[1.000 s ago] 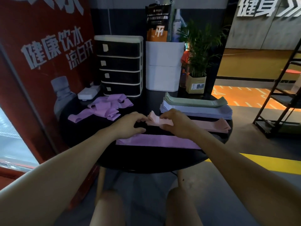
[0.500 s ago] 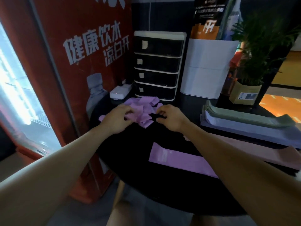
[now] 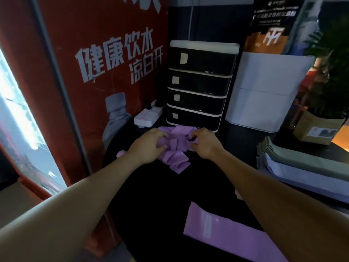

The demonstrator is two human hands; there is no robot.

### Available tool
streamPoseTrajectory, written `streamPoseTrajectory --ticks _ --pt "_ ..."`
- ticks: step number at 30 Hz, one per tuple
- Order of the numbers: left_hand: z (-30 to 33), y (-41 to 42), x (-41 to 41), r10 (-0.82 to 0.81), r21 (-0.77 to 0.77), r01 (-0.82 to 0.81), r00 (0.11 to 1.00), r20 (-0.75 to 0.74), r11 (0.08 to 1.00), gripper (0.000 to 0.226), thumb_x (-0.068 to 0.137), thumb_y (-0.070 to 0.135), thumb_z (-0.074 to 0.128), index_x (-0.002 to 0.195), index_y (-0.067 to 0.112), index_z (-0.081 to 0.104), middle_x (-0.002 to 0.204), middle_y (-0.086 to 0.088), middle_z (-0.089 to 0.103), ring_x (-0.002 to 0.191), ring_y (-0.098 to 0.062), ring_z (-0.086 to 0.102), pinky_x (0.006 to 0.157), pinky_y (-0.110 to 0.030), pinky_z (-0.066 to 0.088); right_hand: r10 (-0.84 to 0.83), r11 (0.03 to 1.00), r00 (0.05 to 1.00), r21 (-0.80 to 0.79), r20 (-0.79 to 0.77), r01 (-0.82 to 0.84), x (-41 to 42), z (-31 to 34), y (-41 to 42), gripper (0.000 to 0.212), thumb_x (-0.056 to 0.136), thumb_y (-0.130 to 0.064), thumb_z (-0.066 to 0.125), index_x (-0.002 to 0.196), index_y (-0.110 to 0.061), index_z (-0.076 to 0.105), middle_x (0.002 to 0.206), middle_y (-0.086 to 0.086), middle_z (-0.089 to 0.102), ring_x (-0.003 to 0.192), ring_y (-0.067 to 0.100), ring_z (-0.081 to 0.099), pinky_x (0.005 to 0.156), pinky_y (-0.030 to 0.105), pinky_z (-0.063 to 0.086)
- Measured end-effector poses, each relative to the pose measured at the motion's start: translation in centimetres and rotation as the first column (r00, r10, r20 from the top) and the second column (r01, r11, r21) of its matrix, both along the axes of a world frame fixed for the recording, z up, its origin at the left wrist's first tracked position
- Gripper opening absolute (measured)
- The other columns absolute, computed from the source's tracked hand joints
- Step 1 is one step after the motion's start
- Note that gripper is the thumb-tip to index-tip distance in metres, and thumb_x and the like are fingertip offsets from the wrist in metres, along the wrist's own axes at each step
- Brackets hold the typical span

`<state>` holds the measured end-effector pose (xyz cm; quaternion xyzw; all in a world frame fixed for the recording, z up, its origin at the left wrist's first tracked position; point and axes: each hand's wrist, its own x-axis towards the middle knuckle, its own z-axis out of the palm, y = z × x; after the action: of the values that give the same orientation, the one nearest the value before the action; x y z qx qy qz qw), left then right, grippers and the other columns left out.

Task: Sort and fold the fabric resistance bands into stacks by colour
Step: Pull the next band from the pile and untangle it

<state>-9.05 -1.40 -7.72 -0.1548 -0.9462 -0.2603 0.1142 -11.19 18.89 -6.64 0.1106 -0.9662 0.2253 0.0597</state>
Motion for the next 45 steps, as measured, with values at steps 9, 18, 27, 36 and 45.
streamPoseTrajectory --ticks 9,18,27,36,45 --pt "-0.5 1.3 -1.5 0.023 -0.089 -0.021 0.999 0.027 0.996 0.042 0.087 0.022 0.062 0.127 0.017 0.054 0.131 -0.003 0.051 0.122 -0.021 0.047 0.099 -0.031 0.039 -0.213 0.971 0.97 -0.086 0.118 0.224 -1.6 -1.4 1.1 0.033 0.087 -0.012 0.057 0.118 -0.003 0.053 0.119 0.019 0.057 0.108 0.032 0.056 0.083 0.03 0.045" --pt "0.8 1.4 -0.9 0.111 -0.014 -0.111 0.994 -0.005 0.994 0.021 0.084 0.007 0.057 0.099 0.016 0.068 0.102 -0.006 0.063 0.093 -0.025 0.062 0.084 -0.04 0.05 -0.223 0.872 0.974 -0.455 -0.041 0.181 -0.5 2.8 3.6 0.032 0.086 -0.005 0.053 0.059 -0.013 0.038 0.057 0.001 0.04 0.052 0.013 0.037 0.043 0.016 0.029" --pt "2.1 2.7 0.0 0.164 -0.019 -0.163 0.985 0.045 0.986 0.015 0.087 0.013 0.057 0.097 0.018 0.066 0.104 -0.007 0.064 0.094 -0.026 0.062 0.083 -0.037 0.05 -0.278 0.763 0.949 -0.635 -0.149 0.123 1.3 7.0 7.4 0.021 0.086 -0.006 0.053 0.065 -0.01 0.048 0.062 0.006 0.048 0.067 0.024 0.049 0.067 0.044 0.051" --pt "7.6 7.9 1.5 -0.062 0.266 0.08 0.995 -0.077 0.961 0.031 0.089 0.025 0.061 0.118 0.014 0.058 0.112 0.004 0.054 0.102 -0.011 0.055 0.085 -0.026 0.042 -0.166 0.785 0.961 -0.62 -0.221 -0.007 4.8 10.8 8.1 0.013 0.087 -0.006 0.058 0.09 0.006 0.062 0.08 0.026 0.06 0.069 0.026 0.054 0.075 0.053 0.053" --pt "14.4 12.0 3.7 -0.182 0.526 0.253 0.966 -0.182 0.812 0.018 0.093 0.013 0.056 0.109 0.009 0.063 0.103 -0.002 0.064 0.093 -0.011 0.06 0.078 -0.014 0.046 0.023 0.746 0.962 -0.635 -0.274 -0.199 7.9 14.6 7.6 0.013 0.087 -0.001 0.058 0.098 -0.005 0.065 0.095 0.016 0.063 0.088 0.028 0.062 0.081 0.041 0.056"
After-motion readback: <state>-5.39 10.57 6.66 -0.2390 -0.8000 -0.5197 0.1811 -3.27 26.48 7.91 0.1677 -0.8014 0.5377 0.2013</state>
